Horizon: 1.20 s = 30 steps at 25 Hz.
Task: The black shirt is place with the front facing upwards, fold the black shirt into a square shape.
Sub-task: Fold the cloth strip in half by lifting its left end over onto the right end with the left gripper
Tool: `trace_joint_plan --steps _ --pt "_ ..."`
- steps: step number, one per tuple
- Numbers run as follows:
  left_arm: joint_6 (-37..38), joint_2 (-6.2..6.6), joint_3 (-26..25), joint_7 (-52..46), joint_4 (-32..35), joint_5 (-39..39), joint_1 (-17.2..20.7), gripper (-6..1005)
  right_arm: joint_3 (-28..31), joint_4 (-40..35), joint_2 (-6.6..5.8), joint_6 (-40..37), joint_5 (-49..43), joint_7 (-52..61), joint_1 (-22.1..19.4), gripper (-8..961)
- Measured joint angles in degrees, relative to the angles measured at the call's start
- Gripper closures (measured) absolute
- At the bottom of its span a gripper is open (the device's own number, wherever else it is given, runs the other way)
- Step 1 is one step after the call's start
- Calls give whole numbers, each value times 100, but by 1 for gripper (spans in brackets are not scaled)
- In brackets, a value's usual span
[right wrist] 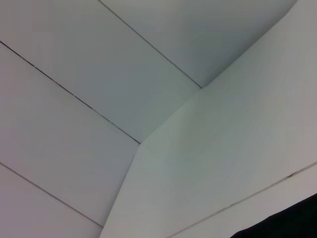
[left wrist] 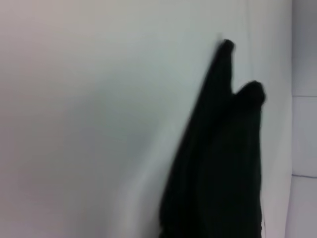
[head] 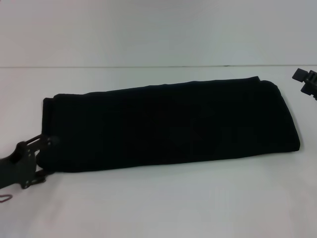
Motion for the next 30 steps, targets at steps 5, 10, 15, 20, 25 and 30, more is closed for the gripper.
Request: trace_joint_plan --steps 5,10,15,20,25,30 --pt "-82 -11 -32 383 2 -168 -183 112 15 85 -19 13 0 -34 0 128" --pt "303 8 -58 846 13 -579 -116 111 113 169 -52 8 0 -70 0 128" --pt "204 18 22 549 -1 -232 47 112 136 197 -56 23 0 -83 7 128" --pt "137 26 26 383 -1 27 61 111 143 211 -60 24 0 -89 9 128" --pt "-160 5 39 417 -1 98 -149 112 145 216 -56 4 0 -90 7 128" --pt "-502 -13 82 442 -83 123 -371 111 145 220 -50 -22 0 -96 -4 128"
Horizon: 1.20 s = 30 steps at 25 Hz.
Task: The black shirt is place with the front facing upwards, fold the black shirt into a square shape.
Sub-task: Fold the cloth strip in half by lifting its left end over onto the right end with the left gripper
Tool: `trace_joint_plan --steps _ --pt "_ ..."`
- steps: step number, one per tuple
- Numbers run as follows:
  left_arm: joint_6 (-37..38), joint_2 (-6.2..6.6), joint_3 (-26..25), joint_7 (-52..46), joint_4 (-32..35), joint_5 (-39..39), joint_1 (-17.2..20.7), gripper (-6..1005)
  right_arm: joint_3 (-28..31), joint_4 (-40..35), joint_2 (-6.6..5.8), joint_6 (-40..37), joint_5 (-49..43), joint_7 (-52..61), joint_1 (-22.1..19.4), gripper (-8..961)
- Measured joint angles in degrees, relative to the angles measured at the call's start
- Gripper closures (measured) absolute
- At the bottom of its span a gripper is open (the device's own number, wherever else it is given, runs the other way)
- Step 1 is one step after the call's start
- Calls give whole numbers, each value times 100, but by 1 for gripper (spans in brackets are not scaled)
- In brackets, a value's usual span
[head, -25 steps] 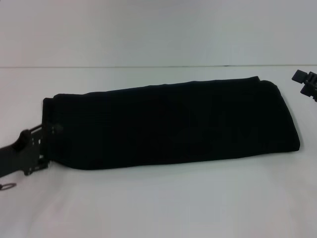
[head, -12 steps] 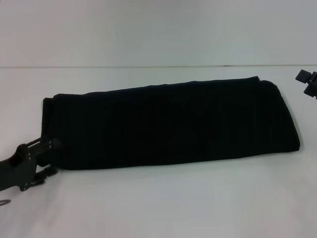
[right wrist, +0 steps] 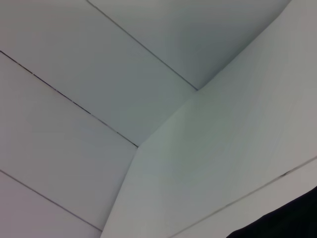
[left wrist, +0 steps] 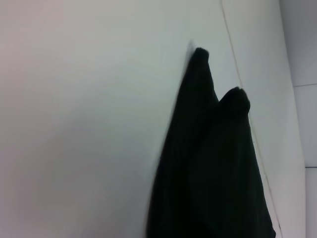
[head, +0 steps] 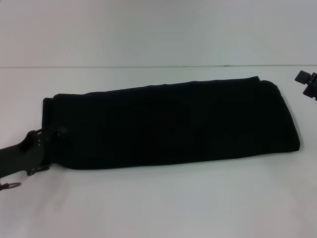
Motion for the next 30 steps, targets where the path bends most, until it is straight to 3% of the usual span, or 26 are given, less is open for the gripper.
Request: trace_joint_plan --steps 7,26,30 --pt "80 15 67 226 -11 -1 -90 175 181 11 8 -77 0 -46 -33 128" --pt "51 -11 105 602 45 -33 -354 822 224 82 -9 -88 0 -55 -54 129" --pt "-199 67 61 630 83 -30 -355 923 248 82 -9 -84 0 -55 -56 129"
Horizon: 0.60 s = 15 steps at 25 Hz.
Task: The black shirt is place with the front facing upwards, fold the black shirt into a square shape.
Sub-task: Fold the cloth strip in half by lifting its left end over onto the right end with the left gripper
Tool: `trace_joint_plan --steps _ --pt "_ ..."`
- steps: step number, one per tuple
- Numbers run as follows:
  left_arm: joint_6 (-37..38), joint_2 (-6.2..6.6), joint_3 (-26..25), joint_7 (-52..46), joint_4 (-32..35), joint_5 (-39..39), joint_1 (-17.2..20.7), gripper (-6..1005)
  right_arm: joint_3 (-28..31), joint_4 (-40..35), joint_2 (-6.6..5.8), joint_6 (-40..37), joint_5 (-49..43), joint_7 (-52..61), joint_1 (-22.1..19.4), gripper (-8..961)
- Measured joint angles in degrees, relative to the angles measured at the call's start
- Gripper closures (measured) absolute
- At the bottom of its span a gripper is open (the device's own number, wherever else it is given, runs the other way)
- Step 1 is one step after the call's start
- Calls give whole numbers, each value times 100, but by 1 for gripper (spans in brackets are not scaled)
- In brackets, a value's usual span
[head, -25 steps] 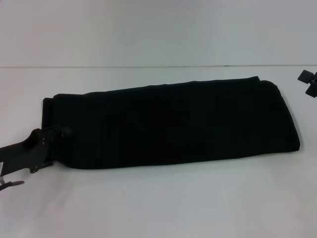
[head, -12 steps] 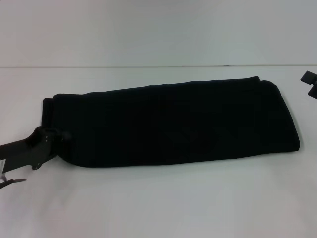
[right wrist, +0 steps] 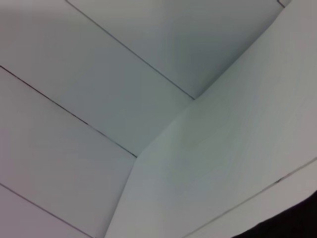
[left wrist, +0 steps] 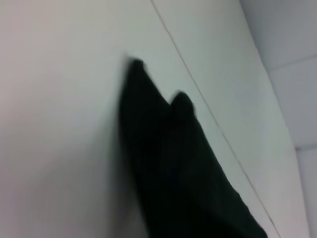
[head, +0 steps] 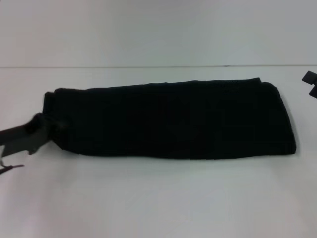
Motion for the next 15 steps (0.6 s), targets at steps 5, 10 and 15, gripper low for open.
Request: trace_joint_plan --steps 5,10,15 --pt "-308 73 -159 -66 162 -20 196 964 52 30 0 18 0 0 -4 129" --pt "-616 104 -388 20 212 -22 379 964 147 128 0 60 0 0 -9 129" --pt "-1005 118 -642 141 260 -28 505 962 265 143 0 68 0 1 -23 129"
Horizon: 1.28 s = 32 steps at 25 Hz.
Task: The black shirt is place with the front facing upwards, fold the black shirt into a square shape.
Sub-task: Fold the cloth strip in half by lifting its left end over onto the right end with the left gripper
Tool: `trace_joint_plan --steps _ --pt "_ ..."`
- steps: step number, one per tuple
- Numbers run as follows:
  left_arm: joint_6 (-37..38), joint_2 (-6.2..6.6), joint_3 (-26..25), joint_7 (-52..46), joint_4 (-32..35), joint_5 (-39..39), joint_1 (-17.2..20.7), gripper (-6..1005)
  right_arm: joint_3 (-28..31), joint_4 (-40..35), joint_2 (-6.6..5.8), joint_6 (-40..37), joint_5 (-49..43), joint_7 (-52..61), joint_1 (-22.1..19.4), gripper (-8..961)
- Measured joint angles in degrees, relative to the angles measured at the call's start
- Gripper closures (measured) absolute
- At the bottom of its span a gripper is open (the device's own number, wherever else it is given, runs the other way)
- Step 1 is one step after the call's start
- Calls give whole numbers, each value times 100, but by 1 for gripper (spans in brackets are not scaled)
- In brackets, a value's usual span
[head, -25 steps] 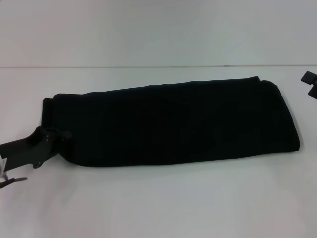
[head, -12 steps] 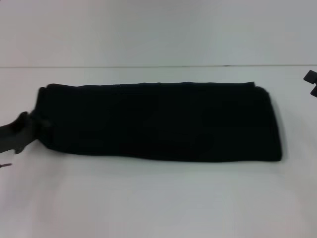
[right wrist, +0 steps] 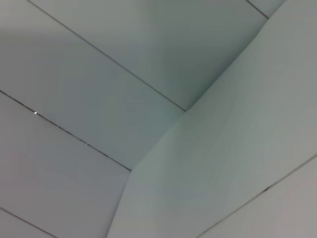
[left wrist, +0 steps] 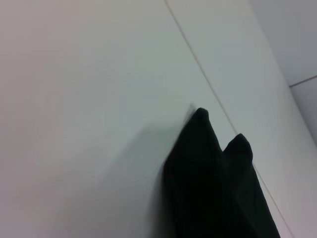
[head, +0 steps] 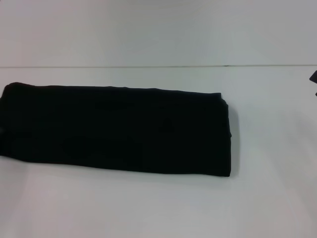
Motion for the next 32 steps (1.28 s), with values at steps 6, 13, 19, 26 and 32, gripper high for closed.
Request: trace_joint_plan --steps 6,13,19,26,32 --pt "809 -211 -55 550 355 -481 16 960 23 4 -6 7 -2 1 -4 129" --pt "2654 -773 15 842 1512 -1490 -121 957 22 5 -9 -7 -33 -1 -8 129" --pt "3107 -957 827 888 1492 -1772 -650 955 -21 73 -9 0 -36 -31 -8 129" --pt "2235 -981 2613 1664 479 -2275 -1323 956 -49 175 -9 12 -43 -133 53 129" --pt "872 -988 4073 2090 -449 -2344 -2045 956 -134 224 -9 12 -45 -152 89 129"
